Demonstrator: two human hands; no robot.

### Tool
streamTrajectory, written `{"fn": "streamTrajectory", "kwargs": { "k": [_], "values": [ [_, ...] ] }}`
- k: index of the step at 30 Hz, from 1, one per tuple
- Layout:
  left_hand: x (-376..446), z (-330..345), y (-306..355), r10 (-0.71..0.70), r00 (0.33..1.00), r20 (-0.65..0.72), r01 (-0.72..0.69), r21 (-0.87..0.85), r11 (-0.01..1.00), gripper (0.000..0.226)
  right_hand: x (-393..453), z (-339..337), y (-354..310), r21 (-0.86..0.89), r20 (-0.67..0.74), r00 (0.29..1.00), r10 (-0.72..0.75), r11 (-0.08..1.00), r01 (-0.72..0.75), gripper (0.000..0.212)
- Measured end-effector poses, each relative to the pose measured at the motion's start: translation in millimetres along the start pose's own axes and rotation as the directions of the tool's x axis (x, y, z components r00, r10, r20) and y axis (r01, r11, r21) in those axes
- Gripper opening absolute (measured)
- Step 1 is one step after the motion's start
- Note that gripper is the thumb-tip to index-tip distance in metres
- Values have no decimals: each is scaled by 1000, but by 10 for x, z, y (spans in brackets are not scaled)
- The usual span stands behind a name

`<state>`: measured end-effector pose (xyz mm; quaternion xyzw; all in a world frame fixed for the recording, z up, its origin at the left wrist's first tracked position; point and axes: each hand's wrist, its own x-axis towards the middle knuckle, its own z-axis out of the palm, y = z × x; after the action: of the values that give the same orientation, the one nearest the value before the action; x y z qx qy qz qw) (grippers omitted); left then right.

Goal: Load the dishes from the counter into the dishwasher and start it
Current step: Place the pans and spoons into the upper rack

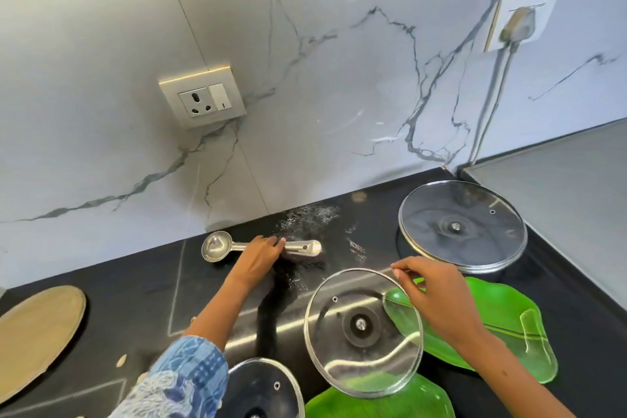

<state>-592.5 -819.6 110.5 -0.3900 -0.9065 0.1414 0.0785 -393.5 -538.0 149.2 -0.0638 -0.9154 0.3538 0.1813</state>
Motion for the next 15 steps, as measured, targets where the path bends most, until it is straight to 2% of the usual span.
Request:
{"fn": "streamTrajectory", "kwargs": {
  "k": [6,9,12,15],
  "values": [
    [-214,-606,325,-23,989,-148,18,-33,999,62,-213,-229,19,53,-37,999,-13,998,15,9],
    [-334,-1027,739,10,971,-238,-20,-39,999,56,-403,-507,50,56,-60,997,-39,998,42,9],
    [-373,-1440,1229,112,942,-316,-111,24,994,54,-641,-886,135,52,-125,991,-38,998,45,10],
    [-377,-1809,1883,241,894,-379,-210,122,970,37,-995,-1414,312,37,-186,982,-26,999,34,10]
  ]
}}
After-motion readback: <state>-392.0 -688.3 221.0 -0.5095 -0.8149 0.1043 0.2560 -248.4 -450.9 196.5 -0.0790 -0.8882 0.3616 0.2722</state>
